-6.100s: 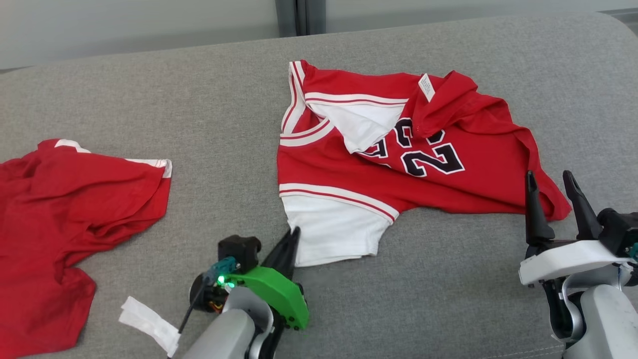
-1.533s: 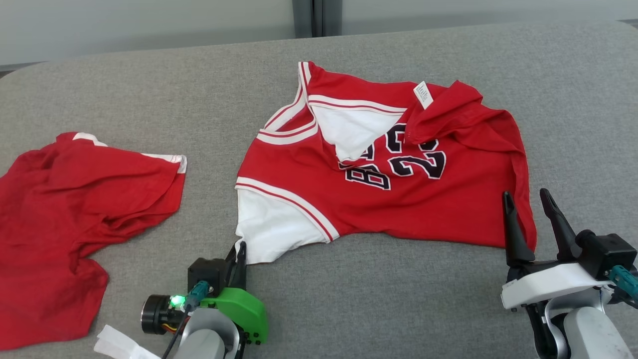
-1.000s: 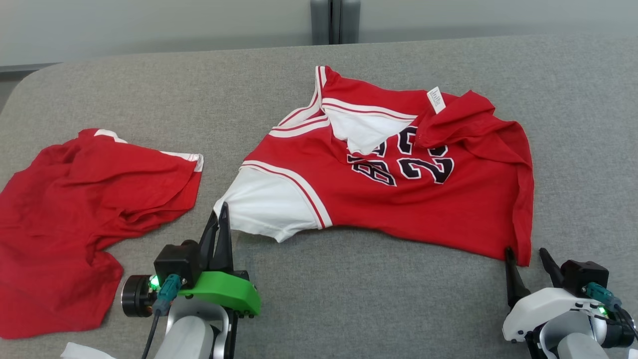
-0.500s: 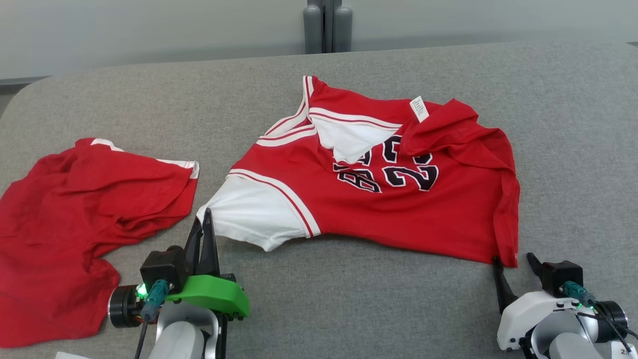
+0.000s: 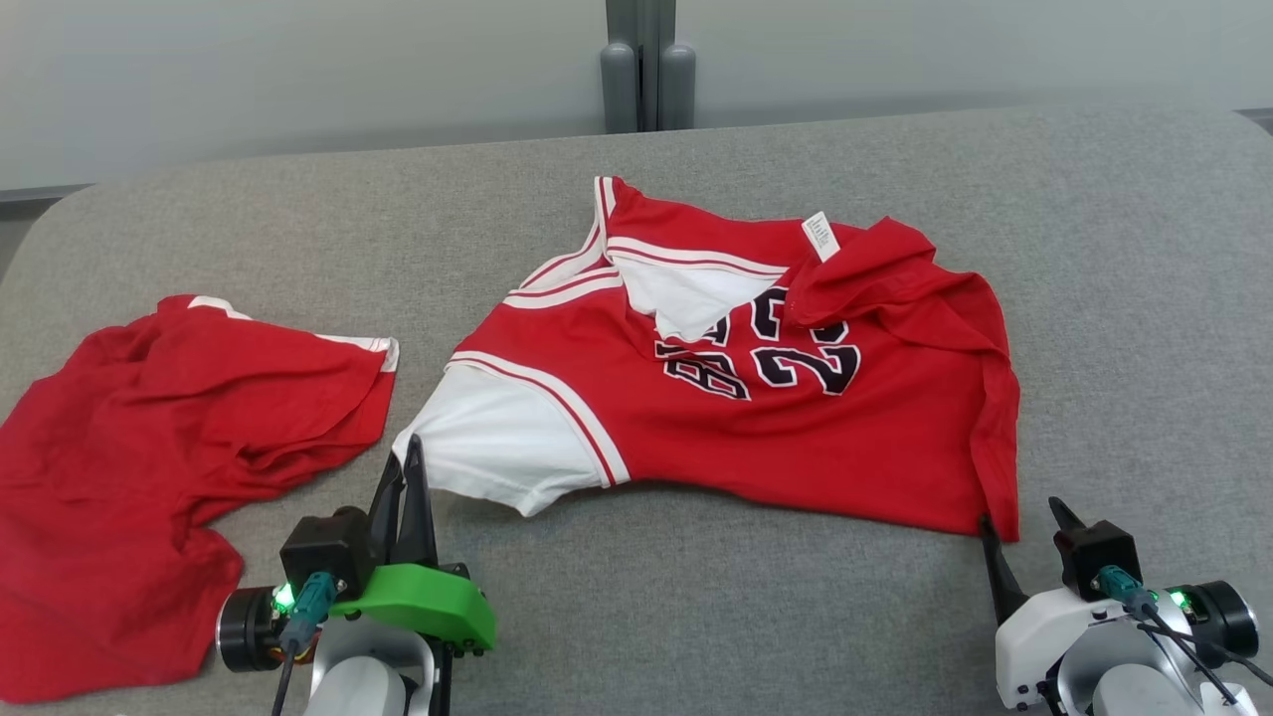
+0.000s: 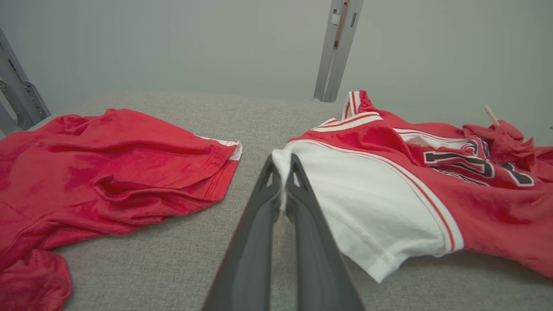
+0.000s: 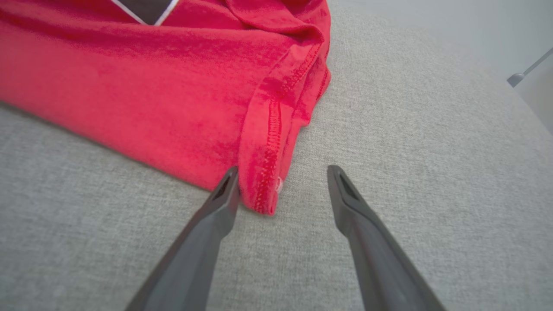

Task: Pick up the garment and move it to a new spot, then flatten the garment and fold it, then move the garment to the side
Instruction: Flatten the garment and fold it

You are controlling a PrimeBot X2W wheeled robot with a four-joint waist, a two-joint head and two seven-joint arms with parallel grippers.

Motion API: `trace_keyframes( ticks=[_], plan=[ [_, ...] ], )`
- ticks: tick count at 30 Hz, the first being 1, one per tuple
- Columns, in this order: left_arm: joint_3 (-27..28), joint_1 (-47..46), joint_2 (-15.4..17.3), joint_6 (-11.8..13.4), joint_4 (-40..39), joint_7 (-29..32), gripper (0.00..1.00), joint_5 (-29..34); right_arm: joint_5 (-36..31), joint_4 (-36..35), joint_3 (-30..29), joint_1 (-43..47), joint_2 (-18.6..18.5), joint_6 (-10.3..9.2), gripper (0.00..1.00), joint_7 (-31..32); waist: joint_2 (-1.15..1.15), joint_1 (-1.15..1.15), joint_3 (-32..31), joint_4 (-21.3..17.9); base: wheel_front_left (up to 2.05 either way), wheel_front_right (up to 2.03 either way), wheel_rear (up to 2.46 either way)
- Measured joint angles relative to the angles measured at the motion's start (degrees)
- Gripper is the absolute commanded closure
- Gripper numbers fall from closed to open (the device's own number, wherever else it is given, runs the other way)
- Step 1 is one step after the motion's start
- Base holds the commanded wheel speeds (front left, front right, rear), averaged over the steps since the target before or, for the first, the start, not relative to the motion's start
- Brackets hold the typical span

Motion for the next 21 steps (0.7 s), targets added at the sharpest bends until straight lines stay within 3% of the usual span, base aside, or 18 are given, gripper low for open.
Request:
trace_keyframes(
  ticks=[3,4,5,6,13,17,21],
  plan=[
    [0.08,0.32,0.00,-0.03,0.08,0.00,1.00,0.00,-0.09,0.15,0.98,0.04,0.07,0.00,0.00,-0.15,0.00,0.00,-0.23,0.06,0.00,0.00,0.00],
    [0.05,0.48,0.00,-0.03,0.09,0.00,1.00,0.00,0.03,0.31,1.56,0.04,0.07,0.00,0.52,-0.09,0.00,0.00,-0.25,0.10,0.00,0.00,0.00],
    [0.02,0.53,0.00,-0.03,0.11,0.00,1.00,0.00,0.23,0.47,2.02,0.04,0.04,0.00,0.93,0.13,0.00,0.00,-0.23,0.13,0.00,0.00,0.00],
    [0.00,0.53,0.00,-0.03,0.11,0.00,1.00,0.00,0.35,0.73,2.69,0.04,-0.09,0.00,1.00,0.21,0.00,0.00,-0.21,0.19,0.00,0.00,0.00],
    [0.62,0.52,-0.01,-0.03,-0.32,0.00,1.00,-0.02,4.10,1.47,6.56,-0.16,-1.59,0.00,1.00,1.70,0.00,0.00,-0.35,0.40,0.00,0.00,0.00],
    [2.01,0.37,0.00,-0.64,-1.32,0.00,1.00,-0.98,14.13,-0.55,10.13,-0.49,-1.60,0.00,1.00,4.05,0.00,0.00,-0.71,0.18,0.00,0.00,0.00],
    [3.65,-1.90,0.02,-2.72,-3.52,0.00,1.00,-5.93,26.02,-8.05,14.70,-2.65,-5.56,0.00,1.00,8.04,0.00,0.00,-1.05,-0.21,0.00,0.00,0.00]
  ],
)
